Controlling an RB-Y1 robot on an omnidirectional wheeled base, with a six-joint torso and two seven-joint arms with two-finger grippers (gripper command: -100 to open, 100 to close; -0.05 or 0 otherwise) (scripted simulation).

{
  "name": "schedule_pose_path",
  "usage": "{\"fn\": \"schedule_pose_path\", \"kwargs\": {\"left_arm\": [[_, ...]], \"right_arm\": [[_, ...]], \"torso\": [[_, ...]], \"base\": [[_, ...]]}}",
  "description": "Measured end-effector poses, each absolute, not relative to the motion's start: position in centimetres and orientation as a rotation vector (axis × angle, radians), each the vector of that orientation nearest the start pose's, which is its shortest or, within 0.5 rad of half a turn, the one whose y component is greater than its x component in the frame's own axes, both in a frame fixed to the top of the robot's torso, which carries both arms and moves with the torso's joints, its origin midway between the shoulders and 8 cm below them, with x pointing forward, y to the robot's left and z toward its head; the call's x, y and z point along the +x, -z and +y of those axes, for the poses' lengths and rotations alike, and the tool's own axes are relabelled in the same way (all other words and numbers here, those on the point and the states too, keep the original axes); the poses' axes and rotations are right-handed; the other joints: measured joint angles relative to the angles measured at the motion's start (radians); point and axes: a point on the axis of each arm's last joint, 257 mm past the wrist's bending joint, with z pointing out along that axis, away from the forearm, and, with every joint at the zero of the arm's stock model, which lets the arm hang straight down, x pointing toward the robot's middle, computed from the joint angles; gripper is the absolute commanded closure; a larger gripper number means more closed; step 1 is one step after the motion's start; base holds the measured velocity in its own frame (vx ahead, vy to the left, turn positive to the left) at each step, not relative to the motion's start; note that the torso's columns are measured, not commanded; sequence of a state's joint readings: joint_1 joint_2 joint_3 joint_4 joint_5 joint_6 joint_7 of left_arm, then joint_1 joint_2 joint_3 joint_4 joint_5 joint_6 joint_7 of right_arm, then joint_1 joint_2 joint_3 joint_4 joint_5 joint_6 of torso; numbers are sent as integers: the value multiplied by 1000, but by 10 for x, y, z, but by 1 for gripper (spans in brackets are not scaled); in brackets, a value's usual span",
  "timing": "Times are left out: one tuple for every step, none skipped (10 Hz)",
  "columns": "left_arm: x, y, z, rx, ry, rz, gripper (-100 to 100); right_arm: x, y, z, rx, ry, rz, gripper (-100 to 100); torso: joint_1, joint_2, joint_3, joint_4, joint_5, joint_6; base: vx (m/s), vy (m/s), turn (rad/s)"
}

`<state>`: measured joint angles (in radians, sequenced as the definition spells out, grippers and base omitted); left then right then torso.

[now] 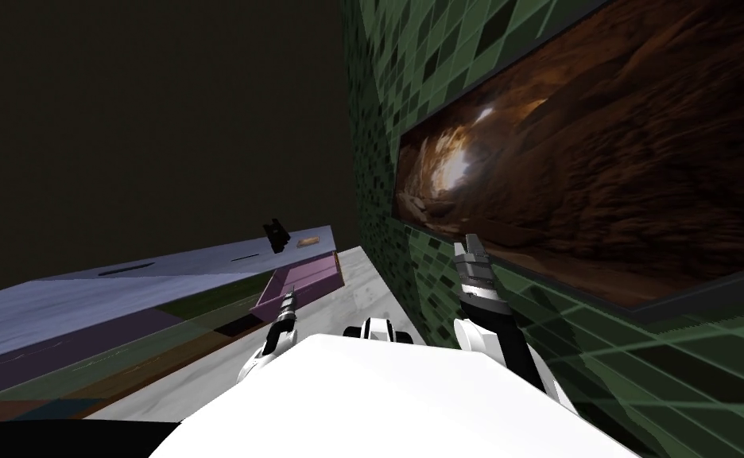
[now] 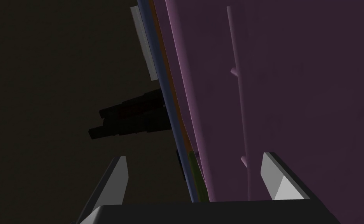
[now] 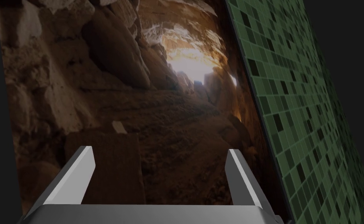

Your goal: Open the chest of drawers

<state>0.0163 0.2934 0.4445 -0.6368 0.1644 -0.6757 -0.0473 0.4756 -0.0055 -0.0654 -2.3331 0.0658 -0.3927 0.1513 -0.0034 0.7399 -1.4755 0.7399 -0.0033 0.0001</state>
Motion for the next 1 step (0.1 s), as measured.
{"fn": "schedule_pose_path", "kwargs": {"left_arm": [[344,412,575,-1435,568,953,0]], "right_arm": [[350,-36,-293,574,-1051,703,0]], "torso": [[1,0,0,0,1,0]], "base": [[0,0,0]]}}
